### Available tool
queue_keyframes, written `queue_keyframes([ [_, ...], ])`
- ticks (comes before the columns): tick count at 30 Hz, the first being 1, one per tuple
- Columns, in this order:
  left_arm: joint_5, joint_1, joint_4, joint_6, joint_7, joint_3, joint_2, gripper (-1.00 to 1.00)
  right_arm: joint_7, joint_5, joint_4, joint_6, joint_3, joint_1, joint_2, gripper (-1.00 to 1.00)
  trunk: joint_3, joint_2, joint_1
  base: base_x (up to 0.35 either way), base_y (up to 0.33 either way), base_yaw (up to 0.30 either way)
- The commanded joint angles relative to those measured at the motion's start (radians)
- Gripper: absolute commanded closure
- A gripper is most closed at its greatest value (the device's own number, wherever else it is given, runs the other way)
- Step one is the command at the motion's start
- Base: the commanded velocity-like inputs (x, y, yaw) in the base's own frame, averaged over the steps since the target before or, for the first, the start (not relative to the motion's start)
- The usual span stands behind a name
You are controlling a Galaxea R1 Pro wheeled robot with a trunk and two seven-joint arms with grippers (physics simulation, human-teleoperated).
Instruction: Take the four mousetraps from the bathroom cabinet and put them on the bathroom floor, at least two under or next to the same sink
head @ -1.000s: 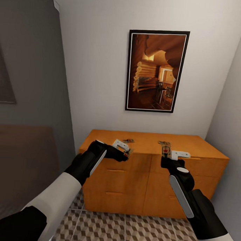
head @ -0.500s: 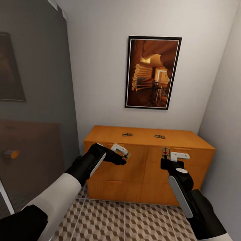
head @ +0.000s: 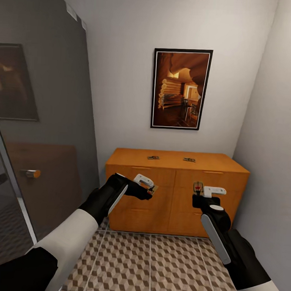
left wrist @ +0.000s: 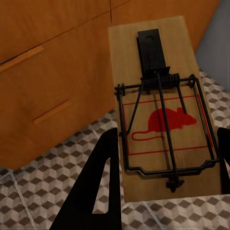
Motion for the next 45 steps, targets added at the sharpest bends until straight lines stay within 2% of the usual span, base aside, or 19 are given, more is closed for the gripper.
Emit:
queue_keyframes([
  [1,-0.007,-0.001,-0.001,0.003,-0.005,0.0,0.0,1.0,-0.011,-0.009,0.0,0.004,0.003,-0.001,-0.001,1.0,-0.001,-0.001,0.0,-0.045,0.0,0.0],
  [8,-0.003,-0.001,0.0,0.003,-0.006,0.0,-0.001,1.0,-0.01,-0.012,0.002,0.055,0.002,-0.001,-0.002,1.0,-0.001,-0.001,0.0,-0.015,0.0,0.0],
  [14,-0.002,-0.001,0.0,0.004,-0.006,0.0,-0.001,1.0,-0.009,-0.015,0.003,0.065,0.002,-0.001,-0.003,1.0,-0.001,-0.001,0.0,-0.112,0.0,0.0],
  [45,-0.004,-0.001,0.033,0.004,-0.007,0.0,-0.001,1.0,-0.009,-0.014,0.006,0.066,0.002,-0.001,-0.004,1.0,-0.001,-0.001,0.0,-0.331,0.0,0.0],
])
